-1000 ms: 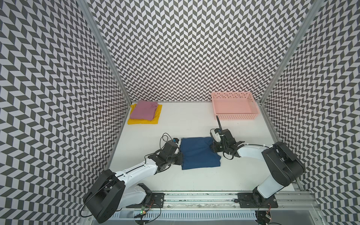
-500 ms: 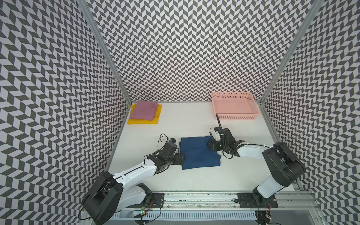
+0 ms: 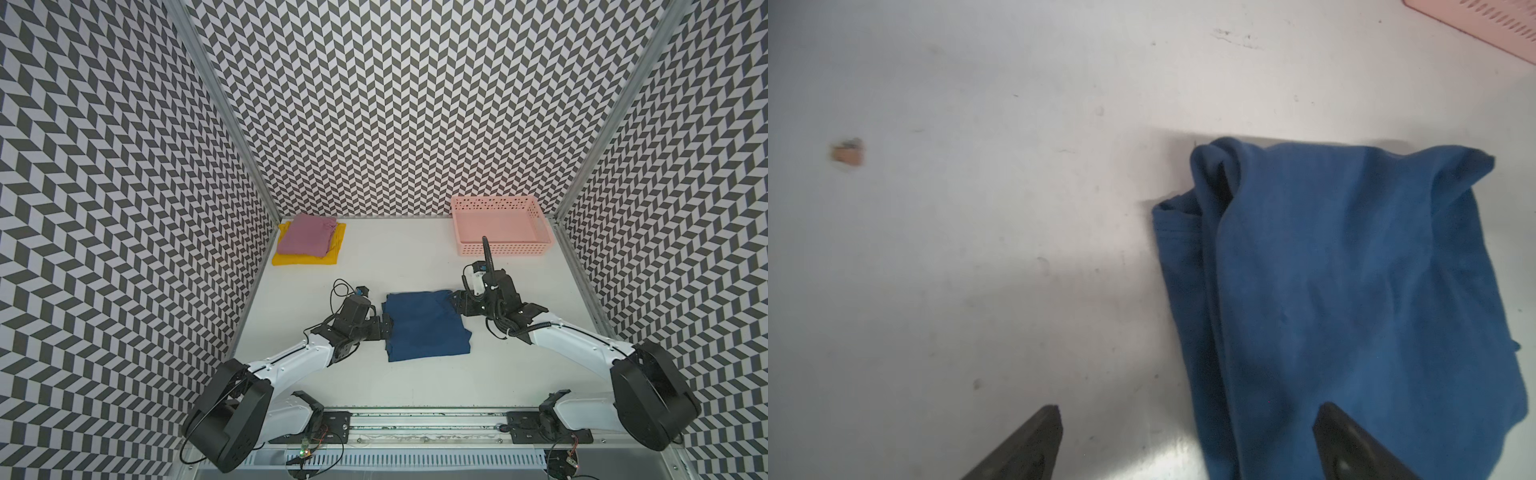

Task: Fold and stack t-shirts
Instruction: Pick up the T-shirt from the center of the board.

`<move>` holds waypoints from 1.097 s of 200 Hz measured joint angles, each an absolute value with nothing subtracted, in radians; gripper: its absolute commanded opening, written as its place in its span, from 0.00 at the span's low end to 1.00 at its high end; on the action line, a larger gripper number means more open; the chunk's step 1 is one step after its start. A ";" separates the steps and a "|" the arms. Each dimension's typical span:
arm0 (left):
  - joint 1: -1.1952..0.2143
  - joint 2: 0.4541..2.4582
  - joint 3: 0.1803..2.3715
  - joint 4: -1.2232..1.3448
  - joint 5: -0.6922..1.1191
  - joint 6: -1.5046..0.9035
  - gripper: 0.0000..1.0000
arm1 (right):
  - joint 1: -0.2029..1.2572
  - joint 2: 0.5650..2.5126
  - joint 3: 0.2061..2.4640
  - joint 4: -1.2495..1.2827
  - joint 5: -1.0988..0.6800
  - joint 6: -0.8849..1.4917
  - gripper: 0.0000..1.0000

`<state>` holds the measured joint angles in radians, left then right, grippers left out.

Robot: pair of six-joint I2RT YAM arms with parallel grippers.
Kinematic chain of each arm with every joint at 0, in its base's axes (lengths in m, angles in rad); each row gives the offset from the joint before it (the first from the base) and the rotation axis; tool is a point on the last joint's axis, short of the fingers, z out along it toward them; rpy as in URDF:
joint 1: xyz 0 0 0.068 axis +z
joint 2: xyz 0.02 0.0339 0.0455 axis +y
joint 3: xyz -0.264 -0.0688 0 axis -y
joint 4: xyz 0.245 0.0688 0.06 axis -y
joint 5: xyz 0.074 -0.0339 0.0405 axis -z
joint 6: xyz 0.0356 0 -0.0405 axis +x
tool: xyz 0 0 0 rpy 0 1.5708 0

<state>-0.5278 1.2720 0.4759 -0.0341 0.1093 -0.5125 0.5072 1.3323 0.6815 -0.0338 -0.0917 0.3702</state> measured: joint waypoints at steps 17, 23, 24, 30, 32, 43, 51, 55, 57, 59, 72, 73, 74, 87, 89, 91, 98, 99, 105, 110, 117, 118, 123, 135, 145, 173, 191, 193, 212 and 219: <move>-0.519 1.345 0.480 0.020 0.194 -0.504 0.86 | 0.507 1.320 0.682 -0.043 -0.081 0.370 0.74; -0.518 1.362 0.484 0.044 0.223 -0.499 0.86 | 0.507 1.318 0.682 -0.046 -0.079 0.370 0.74; -0.518 1.364 0.485 0.046 0.227 -0.499 0.86 | 0.507 1.318 0.682 -0.046 -0.078 0.370 0.74; -0.517 1.378 0.487 0.068 0.256 -0.498 0.86 | 0.507 1.316 0.682 -0.050 -0.078 0.370 0.74; -0.517 1.382 0.487 0.073 0.262 -0.497 0.86 | 0.507 1.316 0.682 -0.051 -0.077 0.370 0.74; -0.516 1.401 0.487 0.106 0.300 -0.493 0.86 | 0.507 1.314 0.682 -0.056 -0.075 0.370 0.74; -0.516 1.413 0.487 0.127 0.322 -0.491 0.86 | 0.507 1.313 0.682 -0.060 -0.074 0.370 0.74; -0.514 1.418 0.487 0.137 0.333 -0.491 0.86 | 0.507 1.312 0.682 -0.061 -0.074 0.370 0.74; -0.513 1.423 0.487 0.144 0.339 -0.490 0.86 | 0.507 1.312 0.682 -0.062 -0.074 0.370 0.74; -0.512 1.425 0.487 0.148 0.342 -0.490 0.86 | 0.507 1.312 0.682 -0.063 -0.074 0.370 0.74; -0.505 1.449 0.487 0.188 0.376 -0.489 0.85 | 0.507 1.310 0.682 -0.068 -0.074 0.370 0.74; -0.504 1.451 0.487 0.190 0.379 -0.489 0.85 | 0.507 1.310 0.682 -0.068 -0.074 0.370 0.74; -0.504 1.451 0.487 0.192 0.381 -0.488 0.85 | 0.507 1.310 0.682 -0.068 -0.074 0.370 0.74; -0.498 1.477 0.488 0.232 0.412 -0.488 0.80 | 0.507 1.308 0.682 -0.071 -0.074 0.369 0.74; -0.497 1.481 0.488 0.237 0.417 -0.488 0.79 | 0.507 1.307 0.682 -0.071 -0.074 0.369 0.74; -0.495 1.486 0.488 0.243 0.421 -0.488 0.77 | 0.507 1.307 0.682 -0.072 -0.074 0.369 0.74; -0.493 1.499 0.492 0.257 0.433 -0.490 0.69 | 0.507 1.306 0.682 -0.073 -0.074 0.369 0.74; -0.492 1.501 0.492 0.257 0.434 -0.490 0.68 | 0.507 1.306 0.682 -0.074 -0.074 0.369 0.74; -0.491 1.513 0.495 0.266 0.443 -0.492 0.52 | 0.507 1.306 0.682 -0.076 -0.074 0.369 0.74; -0.490 1.523 0.497 0.270 0.451 -0.487 0.37 | 0.507 1.304 0.682 -0.078 -0.073 0.369 0.74; -0.488 1.539 0.503 0.270 0.459 -0.484 0.17 | 0.507 1.303 0.682 -0.080 -0.073 0.369 0.74; -0.488 1.541 0.503 0.270 0.459 -0.483 0.15 | 0.507 1.303 0.682 -0.080 -0.072 0.369 0.74; -0.485 1.554 0.507 0.268 0.463 -0.482 0.02 | 0.507 1.301 0.682 -0.081 -0.071 0.368 0.74; -0.477 1.584 0.519 0.257 0.471 -0.476 0.00 | 0.507 1.296 0.682 -0.084 -0.067 0.367 0.74; -0.470 1.602 0.537 0.249 0.479 -0.470 0.00 | 0.507 1.291 0.682 -0.084 -0.065 0.367 0.73; -0.463 1.628 0.624 0.184 0.456 -0.457 0.00 | 0.507 1.273 0.681 -0.091 -0.060 0.367 0.73; -0.454 1.645 0.710 0.119 0.421 -0.440 0.00 | 0.507 1.262 0.677 -0.090 -0.060 0.367 0.72; -0.453 1.646 0.719 0.113 0.418 -0.440 0.00 | 0.507 1.262 0.677 -0.090 -0.060 0.367 0.72; -0.432 1.678 0.845 0.028 0.375 -0.408 0.00 | 0.506 1.260 0.671 -0.089 -0.061 0.367 0.72; -0.422 1.696 0.902 -0.008 0.356 -0.395 0.00 | 0.505 1.260 0.668 -0.088 -0.064 0.367 0.72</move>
<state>-0.4225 1.6962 0.9020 -0.0082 0.3557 -0.3954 0.5053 1.2602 0.6682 -0.0883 -0.0635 0.3672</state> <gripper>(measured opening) 0.091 0.722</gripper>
